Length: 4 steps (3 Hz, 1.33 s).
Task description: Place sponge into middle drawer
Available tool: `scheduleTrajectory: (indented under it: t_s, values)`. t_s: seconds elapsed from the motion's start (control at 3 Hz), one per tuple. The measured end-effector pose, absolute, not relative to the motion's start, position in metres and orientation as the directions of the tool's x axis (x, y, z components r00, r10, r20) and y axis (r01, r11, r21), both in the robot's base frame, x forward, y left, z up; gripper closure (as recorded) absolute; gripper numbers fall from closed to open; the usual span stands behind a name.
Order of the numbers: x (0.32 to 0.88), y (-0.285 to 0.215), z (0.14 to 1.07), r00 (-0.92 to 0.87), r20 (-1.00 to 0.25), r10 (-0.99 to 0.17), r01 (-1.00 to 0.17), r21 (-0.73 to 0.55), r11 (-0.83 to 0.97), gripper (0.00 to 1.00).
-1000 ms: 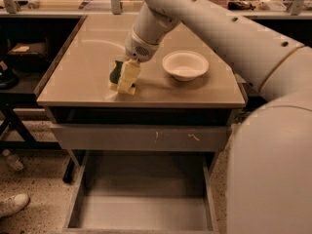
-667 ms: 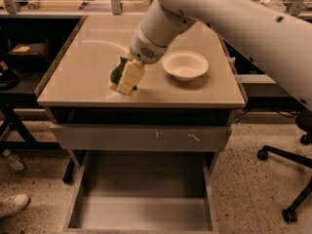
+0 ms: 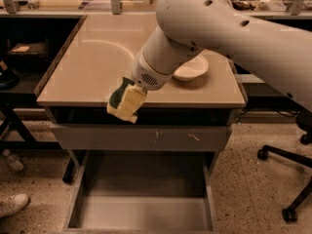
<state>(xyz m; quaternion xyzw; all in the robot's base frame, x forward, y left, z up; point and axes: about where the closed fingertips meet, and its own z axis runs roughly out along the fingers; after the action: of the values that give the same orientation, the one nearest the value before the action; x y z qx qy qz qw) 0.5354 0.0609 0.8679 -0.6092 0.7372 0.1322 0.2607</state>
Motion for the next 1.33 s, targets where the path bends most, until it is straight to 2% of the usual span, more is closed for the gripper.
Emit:
scheduleTrajectory:
  t_s: [0.67,1.33]
  values:
    - [0.518,0.061,0.859,-0.149,-0.525,-0.838,-0.966,-0.105,0.237,1.0]
    - [0.439,0.057,0.782,-0.336,-0.457,-0.823,-0.932,0.04,0.359,1.0]
